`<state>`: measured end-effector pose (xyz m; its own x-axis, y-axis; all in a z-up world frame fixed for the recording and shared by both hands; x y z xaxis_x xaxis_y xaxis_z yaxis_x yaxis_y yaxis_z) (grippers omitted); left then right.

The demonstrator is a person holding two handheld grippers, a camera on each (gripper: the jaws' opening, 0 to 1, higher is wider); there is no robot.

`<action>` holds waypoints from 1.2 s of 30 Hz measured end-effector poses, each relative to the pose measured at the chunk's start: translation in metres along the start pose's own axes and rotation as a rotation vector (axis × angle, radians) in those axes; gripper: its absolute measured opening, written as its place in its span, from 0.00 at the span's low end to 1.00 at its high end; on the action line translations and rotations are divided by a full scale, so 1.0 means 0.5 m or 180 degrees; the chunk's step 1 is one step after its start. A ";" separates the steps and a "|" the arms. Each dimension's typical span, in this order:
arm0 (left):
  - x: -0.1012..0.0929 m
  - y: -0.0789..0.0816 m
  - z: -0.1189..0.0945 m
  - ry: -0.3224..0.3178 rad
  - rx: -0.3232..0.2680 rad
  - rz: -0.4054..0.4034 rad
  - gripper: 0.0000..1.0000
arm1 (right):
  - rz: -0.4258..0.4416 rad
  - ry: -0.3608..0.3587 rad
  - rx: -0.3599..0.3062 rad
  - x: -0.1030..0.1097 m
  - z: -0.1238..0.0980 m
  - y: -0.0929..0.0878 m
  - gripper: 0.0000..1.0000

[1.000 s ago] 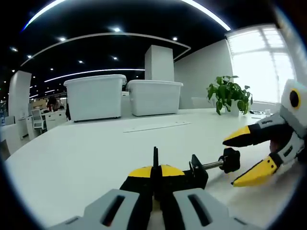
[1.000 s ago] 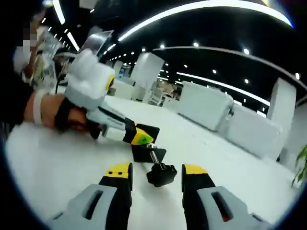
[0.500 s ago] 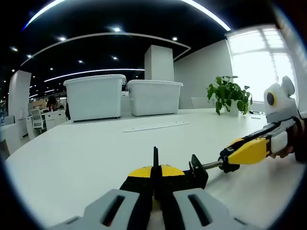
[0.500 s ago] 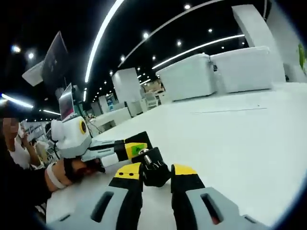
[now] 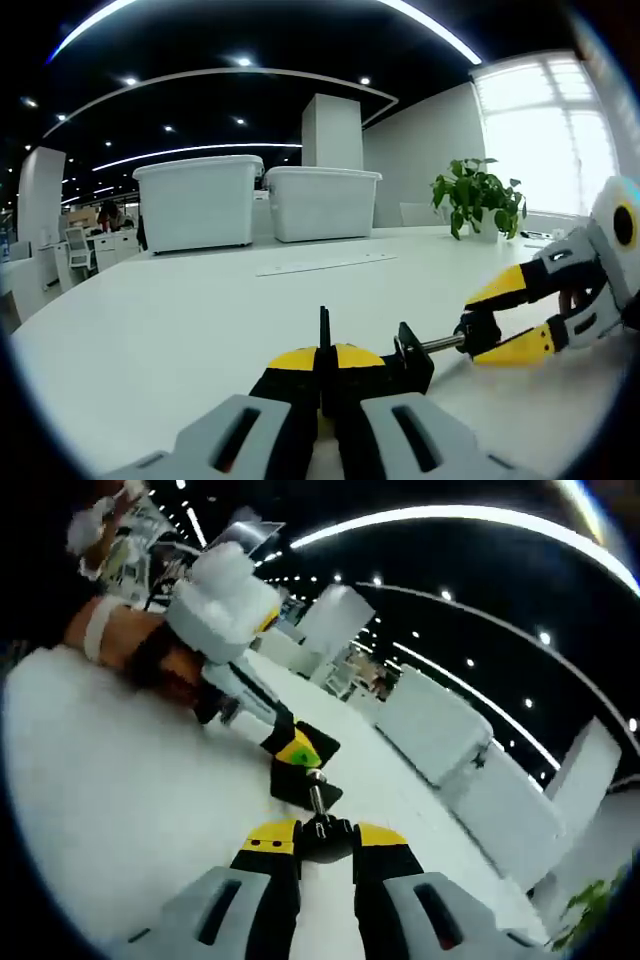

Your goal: Clamp the fixed fixture on the desktop, loosen the retaining clip, secure it to the edge of the desk, and tighten the retaining clip.

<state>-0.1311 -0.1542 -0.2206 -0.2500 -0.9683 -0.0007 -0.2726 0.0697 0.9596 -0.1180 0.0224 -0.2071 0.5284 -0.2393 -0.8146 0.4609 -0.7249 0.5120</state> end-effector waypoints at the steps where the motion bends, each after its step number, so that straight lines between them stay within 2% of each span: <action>1: 0.000 0.000 0.000 0.0004 0.0000 0.0003 0.04 | -0.0375 -0.0055 -0.0017 0.006 -0.001 0.002 0.18; 2: 0.001 0.000 0.000 0.0005 0.0000 -0.0003 0.04 | -0.0525 -0.0085 -0.0002 0.011 -0.001 0.003 0.18; 3: 0.001 0.000 0.000 0.0005 0.0000 -0.0005 0.04 | -0.0415 -0.0082 0.0013 0.015 -0.002 0.002 0.18; 5: 0.001 0.000 0.000 0.0006 0.0000 -0.0001 0.04 | 0.0067 -0.0009 0.0022 0.006 -0.003 0.005 0.18; 7: 0.001 -0.001 0.000 0.0005 0.0000 -0.0002 0.04 | 0.0632 0.0107 -0.0050 -0.003 0.000 0.002 0.19; 8: 0.001 -0.001 -0.001 0.0006 0.0000 0.0002 0.04 | 0.0989 0.0236 -0.0154 -0.008 0.000 0.005 0.21; 9: 0.000 -0.001 -0.001 -0.0002 0.0001 0.0000 0.04 | 0.1470 0.0389 -0.0255 -0.012 0.000 0.007 0.27; 10: 0.000 -0.001 -0.001 -0.0004 0.0000 0.0009 0.04 | 0.1912 0.0585 -0.0233 -0.015 -0.001 0.006 0.34; 11: 0.000 -0.001 -0.001 -0.0005 0.0000 0.0012 0.04 | 0.2268 0.0649 -0.0194 -0.020 0.000 0.003 0.39; 12: -0.001 -0.001 -0.001 -0.0006 0.0001 0.0012 0.04 | 0.2462 0.0717 -0.0236 -0.025 0.005 -0.003 0.41; 13: -0.001 -0.001 -0.001 -0.0005 0.0001 0.0014 0.04 | 0.2524 0.0708 -0.0300 -0.030 0.005 -0.006 0.40; 18: 0.000 -0.001 0.000 -0.0005 0.0000 0.0020 0.04 | 0.3207 0.0747 -0.0356 -0.044 0.009 -0.025 0.32; 24: 0.000 -0.001 -0.001 -0.0006 0.0000 0.0022 0.04 | 0.3352 0.0620 -0.0100 -0.047 0.020 -0.049 0.28; 25: 0.000 -0.001 -0.001 -0.0006 0.0000 0.0023 0.04 | 0.3348 0.0677 -0.0010 -0.043 0.023 -0.056 0.26; 28: 0.000 -0.001 -0.001 -0.0008 0.0000 0.0022 0.04 | 0.3717 0.0836 0.0042 -0.030 0.024 -0.055 0.25; 29: 0.000 -0.001 -0.001 -0.0010 0.0000 0.0024 0.04 | 0.3696 0.0815 0.0033 -0.034 0.025 -0.059 0.24; 32: 0.000 -0.001 -0.002 -0.0010 0.0000 0.0023 0.04 | 0.3905 0.0905 0.0026 -0.034 0.027 -0.064 0.24; 33: 0.000 -0.002 -0.002 -0.0010 0.0001 0.0022 0.04 | 0.3901 0.0903 0.0028 -0.034 0.027 -0.064 0.23; 34: -0.001 -0.002 -0.002 -0.0010 0.0001 0.0025 0.04 | 0.3767 0.0876 0.0026 -0.034 0.025 -0.060 0.23; 36: -0.001 -0.002 -0.002 -0.0013 0.0001 0.0023 0.04 | 0.3143 0.0740 0.0001 -0.035 0.023 -0.050 0.23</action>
<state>-0.1300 -0.1541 -0.2211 -0.2558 -0.9667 0.0050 -0.2711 0.0767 0.9595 -0.1468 0.0371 -0.2089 0.7987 -0.6000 0.0458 -0.2569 -0.2712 0.9276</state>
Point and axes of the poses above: the point that each gripper's makers call its tool centre point, and the gripper's own axes: z roughly forward along the fingers, x roughly to its left, y roughly out of its top, the point moved 10 cm from there along -z, roughly backward along the fingers, and after that the axes turned 8 degrees about x, right-handed, at the moved point
